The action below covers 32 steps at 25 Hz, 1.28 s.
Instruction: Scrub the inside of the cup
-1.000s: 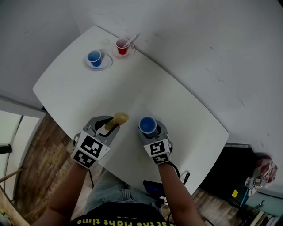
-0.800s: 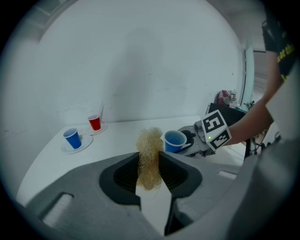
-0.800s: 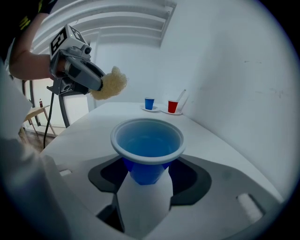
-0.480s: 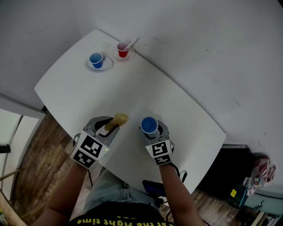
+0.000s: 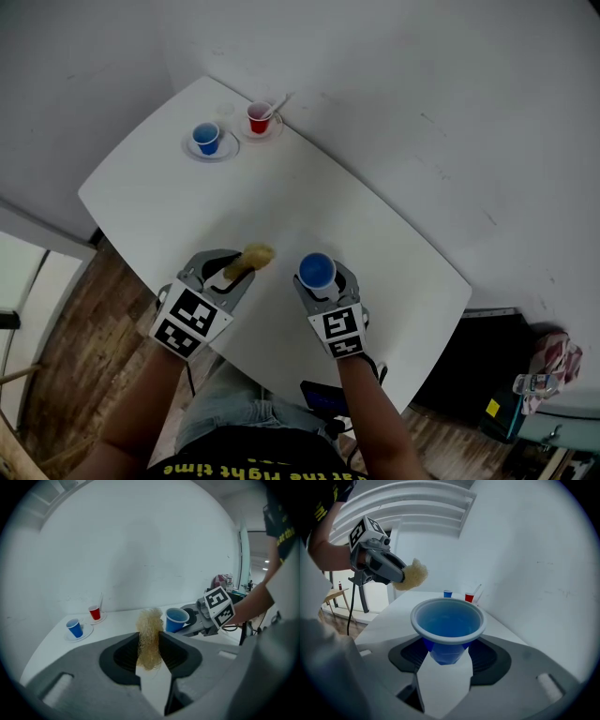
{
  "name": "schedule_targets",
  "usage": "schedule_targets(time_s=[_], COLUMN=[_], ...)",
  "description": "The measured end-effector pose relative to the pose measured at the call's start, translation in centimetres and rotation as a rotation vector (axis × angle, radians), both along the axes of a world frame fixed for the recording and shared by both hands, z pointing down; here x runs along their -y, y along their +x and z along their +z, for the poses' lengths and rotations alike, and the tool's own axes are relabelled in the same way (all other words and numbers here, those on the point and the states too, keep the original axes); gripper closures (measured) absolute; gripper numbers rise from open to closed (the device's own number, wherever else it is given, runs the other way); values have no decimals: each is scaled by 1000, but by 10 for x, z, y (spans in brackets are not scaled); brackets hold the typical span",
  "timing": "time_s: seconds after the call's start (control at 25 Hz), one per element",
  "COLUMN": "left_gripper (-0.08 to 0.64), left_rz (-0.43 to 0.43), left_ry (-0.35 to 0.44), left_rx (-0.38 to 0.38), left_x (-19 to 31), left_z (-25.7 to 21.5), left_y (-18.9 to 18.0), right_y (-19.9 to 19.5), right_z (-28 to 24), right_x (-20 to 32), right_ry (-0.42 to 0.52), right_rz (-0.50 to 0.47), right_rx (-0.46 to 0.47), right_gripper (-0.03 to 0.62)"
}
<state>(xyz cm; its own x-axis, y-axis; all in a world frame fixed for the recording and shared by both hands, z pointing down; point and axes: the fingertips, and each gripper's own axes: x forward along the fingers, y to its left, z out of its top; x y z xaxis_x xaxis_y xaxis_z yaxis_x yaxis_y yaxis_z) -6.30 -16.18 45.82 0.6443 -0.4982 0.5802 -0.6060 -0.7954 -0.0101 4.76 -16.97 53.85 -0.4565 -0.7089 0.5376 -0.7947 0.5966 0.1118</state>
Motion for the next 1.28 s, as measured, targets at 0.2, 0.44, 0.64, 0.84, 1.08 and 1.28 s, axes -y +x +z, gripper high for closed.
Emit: schedule_targets(time_s=[0.2, 0.44, 0.64, 0.84, 1.08, 1.28], left_gripper=[437, 437, 437, 437, 439, 437], left_rz=[13, 22, 23, 11, -5, -11], left_ry=[19, 36, 55, 71, 86, 97], left_rx=[-12, -36, -35, -22, -14, -11], left_x=[-8, -21, -35, -48, -63, -68], left_z=[-13, -27, -35, -42, -51, -54], left_y=[5, 11, 12, 4, -7, -12], right_y=[5, 9, 11, 5, -5, -13], right_z=[-15, -30, -43, -47, -58, -66], right_x=[-11, -25, -38, -52, -63, -68], right_ry=[19, 32, 48, 47, 70, 76], right_rz=[-8, -38, -66, -108, -151, -175], right_rx=[-17, -17, -26, -41, -63, -74], right_gripper=[316, 318, 318, 318, 319, 321])
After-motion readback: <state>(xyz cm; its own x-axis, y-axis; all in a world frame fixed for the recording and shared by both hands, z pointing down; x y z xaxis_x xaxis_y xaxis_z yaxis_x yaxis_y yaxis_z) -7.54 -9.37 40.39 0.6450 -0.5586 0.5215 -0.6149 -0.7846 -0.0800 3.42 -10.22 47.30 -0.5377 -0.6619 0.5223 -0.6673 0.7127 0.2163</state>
